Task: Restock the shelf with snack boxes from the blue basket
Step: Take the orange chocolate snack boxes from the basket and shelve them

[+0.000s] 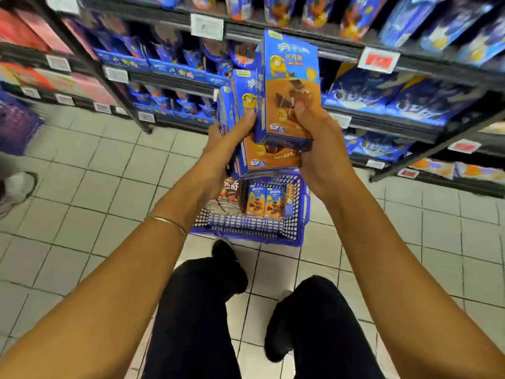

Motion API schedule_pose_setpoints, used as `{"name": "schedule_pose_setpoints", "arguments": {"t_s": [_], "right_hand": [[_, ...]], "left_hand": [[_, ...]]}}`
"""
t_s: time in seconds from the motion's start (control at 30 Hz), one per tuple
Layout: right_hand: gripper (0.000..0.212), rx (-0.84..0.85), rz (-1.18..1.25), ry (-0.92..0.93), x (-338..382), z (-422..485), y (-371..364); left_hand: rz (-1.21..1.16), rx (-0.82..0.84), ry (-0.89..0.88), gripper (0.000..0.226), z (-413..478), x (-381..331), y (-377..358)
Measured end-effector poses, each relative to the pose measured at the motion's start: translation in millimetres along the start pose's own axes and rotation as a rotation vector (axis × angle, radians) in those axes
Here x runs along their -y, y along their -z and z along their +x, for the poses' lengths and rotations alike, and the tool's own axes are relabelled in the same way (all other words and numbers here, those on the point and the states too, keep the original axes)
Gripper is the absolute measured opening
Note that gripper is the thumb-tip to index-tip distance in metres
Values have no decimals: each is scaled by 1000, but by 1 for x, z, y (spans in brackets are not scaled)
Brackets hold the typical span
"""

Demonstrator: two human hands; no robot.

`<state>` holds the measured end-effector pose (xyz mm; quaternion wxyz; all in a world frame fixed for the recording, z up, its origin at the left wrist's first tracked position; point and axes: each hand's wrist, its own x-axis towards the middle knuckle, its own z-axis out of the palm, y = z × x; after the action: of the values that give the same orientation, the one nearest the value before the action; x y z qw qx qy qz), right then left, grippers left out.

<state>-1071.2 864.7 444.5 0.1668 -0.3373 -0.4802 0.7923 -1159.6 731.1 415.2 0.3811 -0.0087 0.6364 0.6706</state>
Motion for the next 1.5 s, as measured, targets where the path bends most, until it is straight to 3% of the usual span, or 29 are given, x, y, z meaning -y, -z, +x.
{"name": "schedule_pose_setpoints", "arguments": {"t_s": [0.2,0.43,0.53,0.67,0.8,1.03,1.2,1.3,1.47,1.5], "right_hand": [[42,60,55,153,153,-109,-32],[40,82,25,273,251,-178,-40],[44,110,17,345,285,-191,-50],[52,87,3,441,321,-195,-64],[43,92,-8,553,345,-187,-77],[45,69,-111,697,387,-164,-110],[49,24,-130,733,418,-143,-119],[39,47,-105,720,443,-127,-114],[3,179,-12,658,485,-92,-92],[4,195,5,647,496,-84,-86]], "left_hand": [[-8,85,-159,97,-127,-142,-53],[-64,172,-347,69,-211,-215,-100],[-99,178,-382,74,-223,-244,-111],[-114,219,-463,84,-218,-283,-117],[-75,295,-561,97,-201,-321,-117],[-46,358,-727,81,-156,-386,-113],[-44,382,-794,83,-132,-426,-124],[-24,414,-826,80,-120,-449,-140],[-59,350,-867,86,-104,-480,-170],[-73,337,-876,87,-101,-487,-177]]}}
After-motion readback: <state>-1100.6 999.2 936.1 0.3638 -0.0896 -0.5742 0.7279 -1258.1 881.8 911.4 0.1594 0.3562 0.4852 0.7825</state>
